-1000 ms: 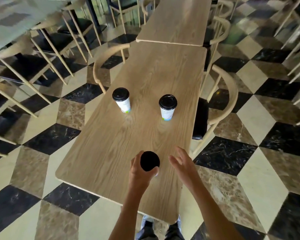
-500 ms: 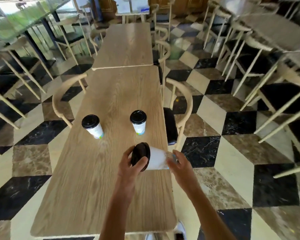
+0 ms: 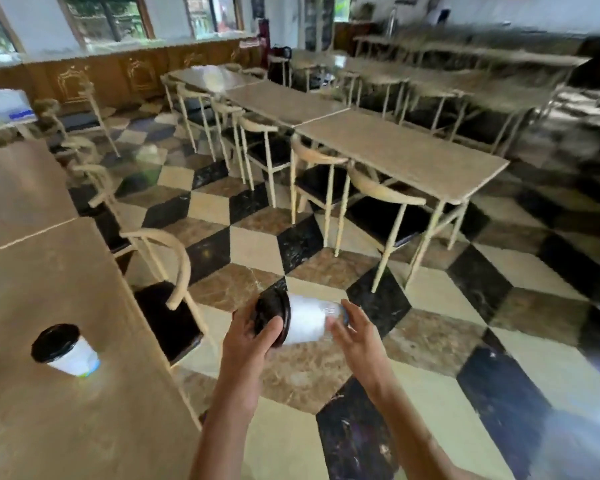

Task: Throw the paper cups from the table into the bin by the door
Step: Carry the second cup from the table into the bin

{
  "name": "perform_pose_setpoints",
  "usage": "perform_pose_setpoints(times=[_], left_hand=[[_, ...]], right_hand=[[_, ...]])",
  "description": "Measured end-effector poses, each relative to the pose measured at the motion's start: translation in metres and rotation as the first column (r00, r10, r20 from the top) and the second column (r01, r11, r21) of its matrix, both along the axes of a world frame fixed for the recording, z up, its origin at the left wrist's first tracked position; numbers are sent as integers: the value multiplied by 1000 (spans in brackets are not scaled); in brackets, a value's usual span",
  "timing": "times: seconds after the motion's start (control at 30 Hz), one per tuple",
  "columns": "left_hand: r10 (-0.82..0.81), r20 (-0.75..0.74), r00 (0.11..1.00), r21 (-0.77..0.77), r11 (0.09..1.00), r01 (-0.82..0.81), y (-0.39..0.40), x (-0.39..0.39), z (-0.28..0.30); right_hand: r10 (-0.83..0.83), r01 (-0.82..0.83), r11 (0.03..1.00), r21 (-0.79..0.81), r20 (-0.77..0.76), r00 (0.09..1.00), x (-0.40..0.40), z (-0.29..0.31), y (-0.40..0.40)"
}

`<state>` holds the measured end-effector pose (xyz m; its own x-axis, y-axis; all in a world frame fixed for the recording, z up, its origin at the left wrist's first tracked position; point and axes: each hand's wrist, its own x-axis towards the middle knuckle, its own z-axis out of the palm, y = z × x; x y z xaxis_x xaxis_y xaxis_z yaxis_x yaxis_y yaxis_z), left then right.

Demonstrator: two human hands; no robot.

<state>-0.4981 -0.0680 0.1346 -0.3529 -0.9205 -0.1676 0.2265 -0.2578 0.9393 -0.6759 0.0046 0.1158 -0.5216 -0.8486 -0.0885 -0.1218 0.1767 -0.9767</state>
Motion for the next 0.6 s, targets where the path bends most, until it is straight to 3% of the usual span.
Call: perform_pose_setpoints(times=[0.17,0.33,0.6], left_hand=[[-240,11,971,-24,970,240,67,-148,8],[-442,-10,897,-49,896,442,150,-282,19],[-727,12,686,-110,681,724,274,-447,22]], right_hand=[[-212,216,974,-62,66,975,-125,9,107],[-383,381,920,-90,-8,924,-233,19,222],[-700,695,714,-84,-49,713,-341,23,381]])
